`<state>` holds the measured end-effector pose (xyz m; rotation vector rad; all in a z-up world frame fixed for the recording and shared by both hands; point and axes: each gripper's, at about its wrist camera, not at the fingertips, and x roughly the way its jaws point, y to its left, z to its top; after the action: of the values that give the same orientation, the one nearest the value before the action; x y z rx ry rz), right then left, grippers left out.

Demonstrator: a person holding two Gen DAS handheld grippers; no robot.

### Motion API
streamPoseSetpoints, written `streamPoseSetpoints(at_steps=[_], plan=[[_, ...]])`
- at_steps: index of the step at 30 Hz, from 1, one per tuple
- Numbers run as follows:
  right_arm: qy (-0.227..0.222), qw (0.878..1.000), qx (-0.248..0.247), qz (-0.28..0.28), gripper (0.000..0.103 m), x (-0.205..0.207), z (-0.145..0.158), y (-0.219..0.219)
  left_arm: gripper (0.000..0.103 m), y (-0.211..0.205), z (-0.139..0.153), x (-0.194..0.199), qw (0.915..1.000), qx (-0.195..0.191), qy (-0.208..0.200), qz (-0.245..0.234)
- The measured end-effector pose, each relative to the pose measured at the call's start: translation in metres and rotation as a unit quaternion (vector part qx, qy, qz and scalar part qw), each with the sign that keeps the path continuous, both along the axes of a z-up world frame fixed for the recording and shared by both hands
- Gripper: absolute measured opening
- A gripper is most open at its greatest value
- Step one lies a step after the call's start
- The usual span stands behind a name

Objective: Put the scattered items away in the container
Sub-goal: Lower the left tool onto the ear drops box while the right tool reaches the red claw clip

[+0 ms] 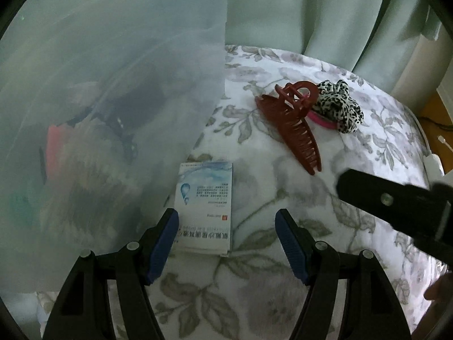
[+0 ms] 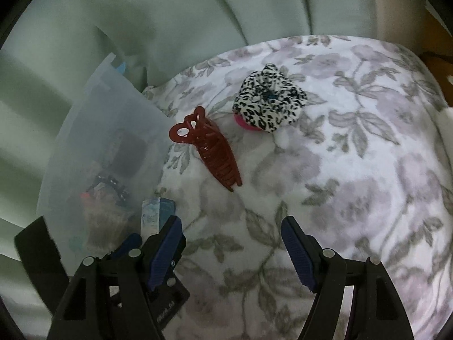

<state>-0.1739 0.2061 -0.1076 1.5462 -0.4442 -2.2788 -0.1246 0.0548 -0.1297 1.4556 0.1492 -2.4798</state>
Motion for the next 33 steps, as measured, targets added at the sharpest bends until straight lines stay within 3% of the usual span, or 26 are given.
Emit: streamPoseSetpoints(at_steps=[5, 14, 22, 24, 28, 33], plan=[[0.009, 1.000, -0.013, 0.026, 0.076, -0.014, -0.008, -0.014, 0.073, -0.003, 0.000, -0.002, 1.0000, 0.007, 0.002, -0.005], [0.013, 0.998, 0.019, 0.057, 0.076, -0.042, -0.028, -0.037, 0.074, 0.000, -0.003, -0.007, 0.9999, -0.008, 0.000, -0.006], [0.055, 0.993, 0.054, 0.088, 0.076, -0.067, -0.029, -0.056, 0.075, 0.002, -0.004, -0.009, 0.9999, -0.013, 0.003, -0.011], [0.065, 0.992, 0.063, 0.091, 0.071, -0.072, -0.028, -0.060, 0.075, 0.002, -0.004, -0.009, 0.9998, -0.013, 0.004, -0.011], [0.065, 0.992, 0.060, 0.085, 0.046, -0.080, -0.031, -0.059, 0.075, 0.003, -0.006, -0.010, 0.9997, -0.017, 0.004, -0.014], [0.071, 0.993, 0.059, 0.071, 0.043, -0.076, -0.030, -0.049, 0.078, 0.005, -0.008, -0.011, 0.9995, -0.026, 0.003, -0.018]])
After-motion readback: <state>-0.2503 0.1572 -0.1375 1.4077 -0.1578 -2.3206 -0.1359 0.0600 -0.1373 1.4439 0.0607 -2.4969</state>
